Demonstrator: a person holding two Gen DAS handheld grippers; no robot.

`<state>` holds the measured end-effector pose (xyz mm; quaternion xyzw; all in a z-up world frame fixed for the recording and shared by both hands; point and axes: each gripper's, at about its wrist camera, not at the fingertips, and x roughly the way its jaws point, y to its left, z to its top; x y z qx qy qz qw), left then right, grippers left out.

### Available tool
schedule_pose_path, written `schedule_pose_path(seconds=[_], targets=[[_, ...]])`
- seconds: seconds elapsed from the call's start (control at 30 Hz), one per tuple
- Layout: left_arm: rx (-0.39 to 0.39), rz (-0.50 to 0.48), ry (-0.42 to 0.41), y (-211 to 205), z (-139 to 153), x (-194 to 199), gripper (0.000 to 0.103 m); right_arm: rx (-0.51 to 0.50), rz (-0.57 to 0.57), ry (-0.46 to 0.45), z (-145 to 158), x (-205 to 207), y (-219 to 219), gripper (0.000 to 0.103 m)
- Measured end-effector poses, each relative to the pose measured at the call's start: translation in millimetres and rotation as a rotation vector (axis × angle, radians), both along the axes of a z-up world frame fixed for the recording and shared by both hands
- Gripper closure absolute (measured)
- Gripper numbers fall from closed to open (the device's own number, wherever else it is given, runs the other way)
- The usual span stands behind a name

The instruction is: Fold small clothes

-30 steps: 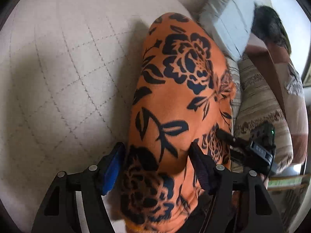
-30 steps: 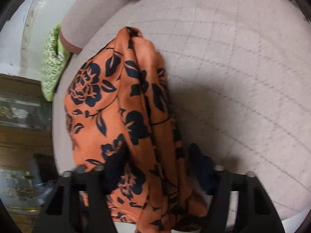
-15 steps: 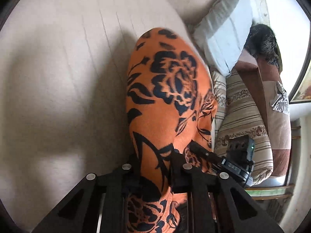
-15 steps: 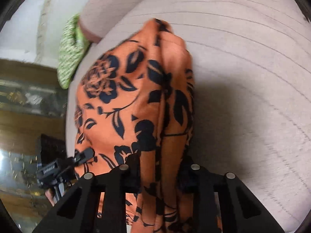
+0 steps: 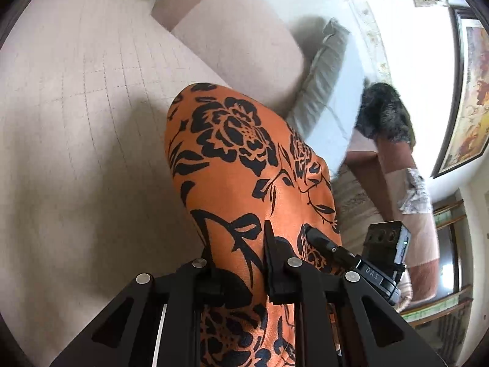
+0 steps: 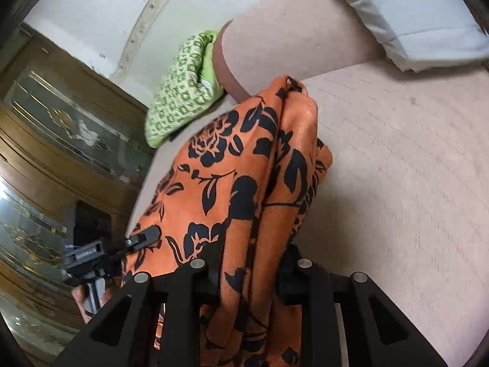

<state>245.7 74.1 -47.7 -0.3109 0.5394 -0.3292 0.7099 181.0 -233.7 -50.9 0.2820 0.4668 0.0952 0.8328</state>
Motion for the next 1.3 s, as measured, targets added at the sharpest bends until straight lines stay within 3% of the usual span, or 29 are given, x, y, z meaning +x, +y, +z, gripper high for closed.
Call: schedule_pose_path(seconds=[0.1,0.17,0.2,0.23,0.3,0.33,0.4,0.5,0.57,0.6,0.63,0.67,0.73,0.77,0.83,0.93,1.0,1.07,1.1,1.17,1.2,1.23,1.3], targets=[[0.137,0.013,0.118,-6.9,-66.6,17.4,0.084,-0.040,0.001,0.097,-50.3,18.6,-3.0,0.073],[0.175,0.023,0.218,-5.7,-96.4,15.0,0.073,-0.039,0.007,0.201,-91.0,25.4,-5.0,0.065],[0.156,0.043,0.229,-3.1,-97.4,12.5,0.071,-0.024,-0.010,0.240,-106.0,21.6,-8.2,0.053],[0.151,0.052,0.218,-4.1,-92.9,11.2,0.069,0.000,-0.032,0.236,-107.5,18.5,-10.9,0.047],[0.199,0.055,0.150,-0.6,-74.0,5.4,0.062,-0.031,-0.061,0.218,-93.3,9.2,-16.3,0.046],[0.224,0.057,0.124,1.0,-65.9,0.2,0.055,-0.055,-0.071,0.206,-83.6,1.9,-19.2,0.043],[0.262,0.040,0.094,-0.1,-52.2,-12.6,0.053,-0.052,-0.105,0.168,-61.1,-20.6,-25.8,0.039],[0.317,0.036,0.080,-3.1,-43.2,-47.8,0.053,-0.065,-0.101,0.176,-53.8,-48.4,-16.0,0.039],[0.305,0.043,0.104,4.2,-49.8,-61.0,0.055,-0.099,-0.063,0.191,-60.1,-60.1,1.4,0.045],[0.303,0.056,0.127,6.3,-55.8,-63.3,0.056,-0.121,-0.051,0.204,-64.5,-64.4,4.2,0.055],[0.305,0.062,0.133,15.8,-56.7,-71.6,0.063,-0.153,-0.040,0.229,-69.5,-59.8,12.0,0.078],[0.322,0.048,0.129,13.5,-59.0,-70.6,0.071,-0.197,-0.021,0.260,-76.3,-54.3,19.4,0.085],[0.313,0.044,0.134,15.8,-59.9,-71.2,0.082,-0.227,-0.021,0.281,-79.2,-49.5,21.3,0.090],[0.272,0.050,0.141,22.8,-57.4,-74.0,0.085,-0.221,-0.028,0.271,-72.1,-51.0,19.9,0.091],[0.249,0.064,0.121,33.3,-54.3,-82.0,0.087,-0.255,-0.034,0.212,-48.5,-60.4,16.2,0.097],[0.267,0.074,0.177,39.1,-75.2,-82.9,0.087,-0.240,-0.057,0.246,-61.2,-61.7,6.5,0.097],[0.275,0.077,0.167,37.9,-76.1,-80.7,0.085,-0.218,-0.060,0.280,-83.6,-54.5,5.9,0.097],[0.287,0.082,0.142,38.6,-67.9,-84.3,0.078,-0.224,-0.068,0.273,-83.5,-51.2,7.0,0.096],[0.302,0.081,0.125,38.4,-63.9,-87.8,0.076,-0.230,-0.072,0.261,-77.0,-54.0,5.8,0.093],[0.354,0.079,0.088,40.1,-56.3,-100.5,0.058,-0.253,-0.078,0.223,-67.4,-62.6,7.0,0.078],[0.372,0.082,0.079,42.6,-54.0,-108.8,0.055,-0.266,-0.092,0.219,-65.7,-67.0,8.1,0.056],[0.373,0.085,0.076,42.1,-54.6,-114.4,0.054,-0.266,-0.109,0.223,-65.5,-70.9,9.7,0.046],[0.368,0.073,0.078,38.5,-55.3,-122.9,0.054,-0.242,-0.121,0.220,-68.1,-82.6,11.0,0.046]])
